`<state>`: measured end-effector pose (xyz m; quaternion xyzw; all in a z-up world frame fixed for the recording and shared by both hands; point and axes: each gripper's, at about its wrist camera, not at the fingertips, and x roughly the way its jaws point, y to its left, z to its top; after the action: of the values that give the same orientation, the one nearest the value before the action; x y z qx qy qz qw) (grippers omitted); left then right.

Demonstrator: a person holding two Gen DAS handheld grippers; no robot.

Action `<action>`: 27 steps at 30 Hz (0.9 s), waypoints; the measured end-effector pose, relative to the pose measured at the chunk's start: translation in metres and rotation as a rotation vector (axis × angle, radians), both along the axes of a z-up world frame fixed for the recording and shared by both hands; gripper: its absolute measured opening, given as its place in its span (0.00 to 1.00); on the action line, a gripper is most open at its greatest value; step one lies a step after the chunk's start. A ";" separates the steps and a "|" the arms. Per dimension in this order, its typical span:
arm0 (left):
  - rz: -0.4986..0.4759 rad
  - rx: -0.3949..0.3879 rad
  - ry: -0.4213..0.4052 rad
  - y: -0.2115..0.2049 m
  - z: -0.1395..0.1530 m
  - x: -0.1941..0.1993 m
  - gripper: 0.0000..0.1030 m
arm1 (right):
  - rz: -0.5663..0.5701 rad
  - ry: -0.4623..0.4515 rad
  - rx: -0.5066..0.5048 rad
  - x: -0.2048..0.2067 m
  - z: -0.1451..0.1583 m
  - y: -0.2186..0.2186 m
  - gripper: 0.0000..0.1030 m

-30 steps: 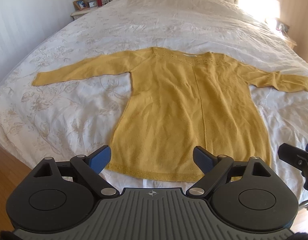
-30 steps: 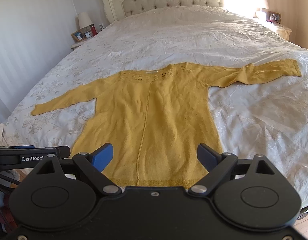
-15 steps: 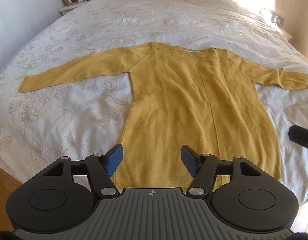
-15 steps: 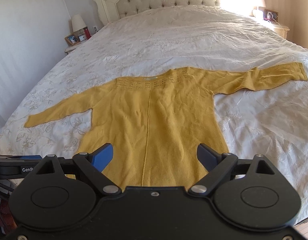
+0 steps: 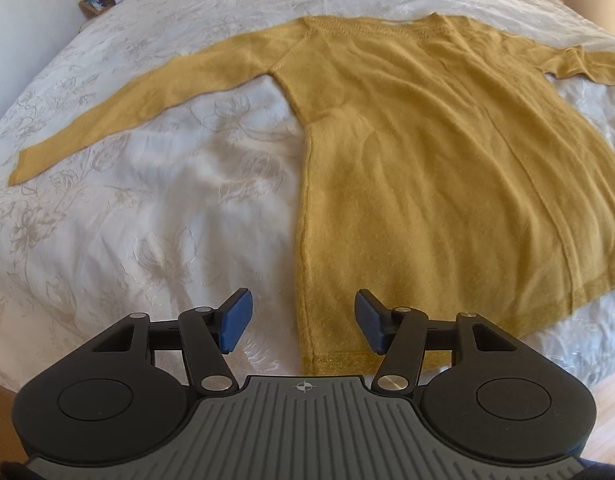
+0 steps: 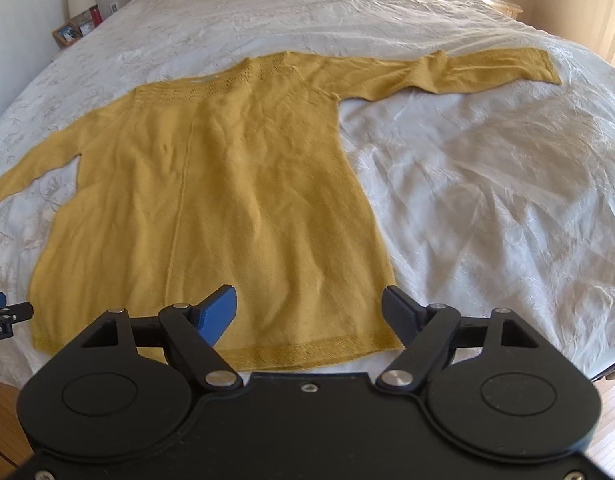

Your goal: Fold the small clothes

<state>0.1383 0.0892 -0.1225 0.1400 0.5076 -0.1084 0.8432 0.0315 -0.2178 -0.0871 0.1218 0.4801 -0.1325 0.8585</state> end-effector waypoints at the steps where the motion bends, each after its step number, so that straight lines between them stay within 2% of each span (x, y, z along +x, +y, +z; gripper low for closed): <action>1: 0.009 0.001 0.018 0.001 -0.006 0.003 0.54 | -0.013 0.013 0.003 -0.002 -0.004 -0.005 0.78; 6: 0.033 -0.010 0.078 0.002 -0.029 0.014 0.54 | -0.050 0.051 0.028 -0.007 -0.021 -0.033 0.78; 9: 0.034 0.001 0.081 -0.001 -0.038 0.016 0.54 | -0.039 0.076 0.062 -0.003 -0.036 -0.046 0.78; 19: 0.109 -0.016 0.098 -0.001 -0.036 0.009 0.52 | 0.064 0.147 0.159 0.024 -0.080 -0.059 0.71; 20: 0.113 -0.028 0.103 -0.001 -0.036 0.010 0.50 | 0.068 0.152 0.170 0.026 -0.083 -0.059 0.68; 22: 0.119 -0.069 0.130 0.001 -0.034 0.012 0.29 | 0.074 0.159 0.192 0.030 -0.087 -0.062 0.61; 23: 0.124 -0.081 0.140 0.001 -0.033 0.014 0.24 | 0.084 0.160 0.203 0.032 -0.088 -0.063 0.53; 24: 0.119 -0.093 0.149 0.000 -0.031 0.014 0.12 | 0.096 0.161 0.212 0.033 -0.088 -0.063 0.39; 25: 0.112 -0.105 0.157 -0.001 -0.029 0.014 0.09 | 0.110 0.160 0.222 0.035 -0.086 -0.063 0.30; 26: 0.111 -0.102 0.156 -0.002 -0.027 0.015 0.07 | 0.121 0.158 0.232 0.035 -0.083 -0.063 0.16; 27: 0.111 -0.103 0.151 -0.001 -0.022 0.014 0.06 | 0.133 0.148 0.233 0.035 -0.077 -0.063 0.14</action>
<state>0.1521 0.0877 -0.1447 0.0594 0.5704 -0.0978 0.8134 0.0661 -0.2808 -0.1636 0.1785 0.5613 -0.0272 0.8077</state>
